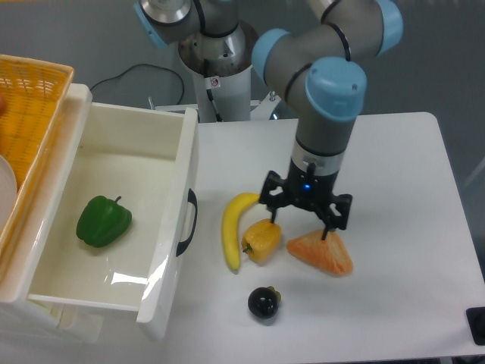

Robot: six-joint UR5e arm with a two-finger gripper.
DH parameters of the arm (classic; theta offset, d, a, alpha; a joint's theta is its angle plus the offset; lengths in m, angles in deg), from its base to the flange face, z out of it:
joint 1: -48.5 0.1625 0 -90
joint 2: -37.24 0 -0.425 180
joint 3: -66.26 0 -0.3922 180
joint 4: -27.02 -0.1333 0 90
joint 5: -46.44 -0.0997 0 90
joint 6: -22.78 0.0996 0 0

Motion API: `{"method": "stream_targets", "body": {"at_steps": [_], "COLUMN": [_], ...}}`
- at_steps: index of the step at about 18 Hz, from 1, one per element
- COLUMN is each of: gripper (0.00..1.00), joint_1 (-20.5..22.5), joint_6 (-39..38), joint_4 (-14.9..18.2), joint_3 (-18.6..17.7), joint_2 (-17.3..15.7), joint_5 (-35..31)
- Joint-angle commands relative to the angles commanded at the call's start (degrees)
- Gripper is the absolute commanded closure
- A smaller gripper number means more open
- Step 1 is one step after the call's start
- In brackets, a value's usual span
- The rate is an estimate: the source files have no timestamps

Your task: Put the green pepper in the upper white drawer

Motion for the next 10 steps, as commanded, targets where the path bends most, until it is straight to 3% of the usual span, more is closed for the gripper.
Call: {"method": "stream_targets", "body": {"at_steps": [4, 10], "gripper": [0.00, 0.00], "joint_1": [1.14, 2.99], "joint_6": [13.71, 15.75], "joint_4": [0.26, 0.09], "joint_3": [-0.35, -0.44], "joint_2": [3.69, 6.24], "joint_5": [-4.92, -4.93]}}
